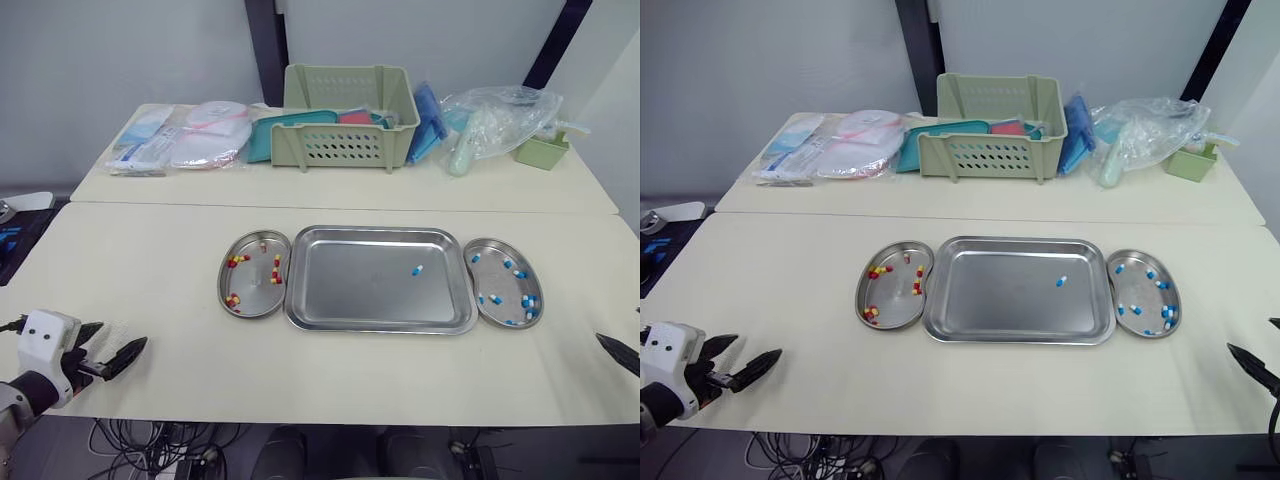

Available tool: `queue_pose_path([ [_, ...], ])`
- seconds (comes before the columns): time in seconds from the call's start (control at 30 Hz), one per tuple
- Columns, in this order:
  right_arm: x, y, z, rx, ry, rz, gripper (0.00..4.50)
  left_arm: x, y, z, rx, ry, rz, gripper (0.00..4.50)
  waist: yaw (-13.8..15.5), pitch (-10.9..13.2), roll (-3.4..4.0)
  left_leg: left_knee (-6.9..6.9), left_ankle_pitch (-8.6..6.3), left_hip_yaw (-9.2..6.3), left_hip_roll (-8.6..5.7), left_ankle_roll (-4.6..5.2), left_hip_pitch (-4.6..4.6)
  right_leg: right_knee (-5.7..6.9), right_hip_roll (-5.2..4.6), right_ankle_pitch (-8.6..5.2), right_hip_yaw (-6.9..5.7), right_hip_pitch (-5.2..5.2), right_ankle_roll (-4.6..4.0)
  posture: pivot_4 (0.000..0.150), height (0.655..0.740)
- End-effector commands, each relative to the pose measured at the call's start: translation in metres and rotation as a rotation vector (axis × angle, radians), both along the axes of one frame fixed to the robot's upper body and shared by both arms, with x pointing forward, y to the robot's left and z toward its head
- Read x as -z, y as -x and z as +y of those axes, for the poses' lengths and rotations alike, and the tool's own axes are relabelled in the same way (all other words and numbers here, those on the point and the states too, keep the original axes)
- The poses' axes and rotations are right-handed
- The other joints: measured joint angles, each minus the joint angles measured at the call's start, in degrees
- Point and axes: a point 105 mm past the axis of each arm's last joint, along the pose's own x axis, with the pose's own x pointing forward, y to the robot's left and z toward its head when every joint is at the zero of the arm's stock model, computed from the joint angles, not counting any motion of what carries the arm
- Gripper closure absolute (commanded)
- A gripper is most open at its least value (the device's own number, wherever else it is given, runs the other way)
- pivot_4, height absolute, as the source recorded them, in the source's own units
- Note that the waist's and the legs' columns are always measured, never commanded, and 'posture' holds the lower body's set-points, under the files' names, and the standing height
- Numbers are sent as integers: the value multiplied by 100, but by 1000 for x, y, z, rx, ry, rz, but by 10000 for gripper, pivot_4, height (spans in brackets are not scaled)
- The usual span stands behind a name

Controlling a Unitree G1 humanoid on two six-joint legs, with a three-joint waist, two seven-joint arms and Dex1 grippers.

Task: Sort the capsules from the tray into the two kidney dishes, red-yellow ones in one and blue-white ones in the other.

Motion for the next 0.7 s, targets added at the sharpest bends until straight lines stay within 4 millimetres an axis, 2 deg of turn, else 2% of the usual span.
queue_pose_path([
  [0.03,-9,1,-4,-6,40,-16,0,-21,0,-30,145,-11,-53,251,1,0,0,0,0,1,0,0,0,-1,0,0,1,0,0,1500,7400],
  [0.2,-3,6,-4,-8,50,4,0,-29,9,-112,451,108,-47,251,1,-2,7,0,0,6,-1,0,-1,-3,-1,0,5,2,0,1500,7400],
  [0.37,4,15,-1,-20,59,25,0,-35,17,-165,641,222,-133,251,5,-8,17,0,0,7,0,0,1,-3,1,0,6,3,0,1500,7400],
  [0.47,6,20,2,-22,50,37,0,-37,14,-178,677,273,-184,251,6,-10,21,1,0,7,-1,0,1,-3,1,0,6,4,0,1500,7400],
  [0.7,11,32,7,-28,40,72,0,-25,6,-184,689,313,-216,251,5,-18,33,2,0,7,-3,0,3,-5,1,0,6,6,1,1500,7400],
])
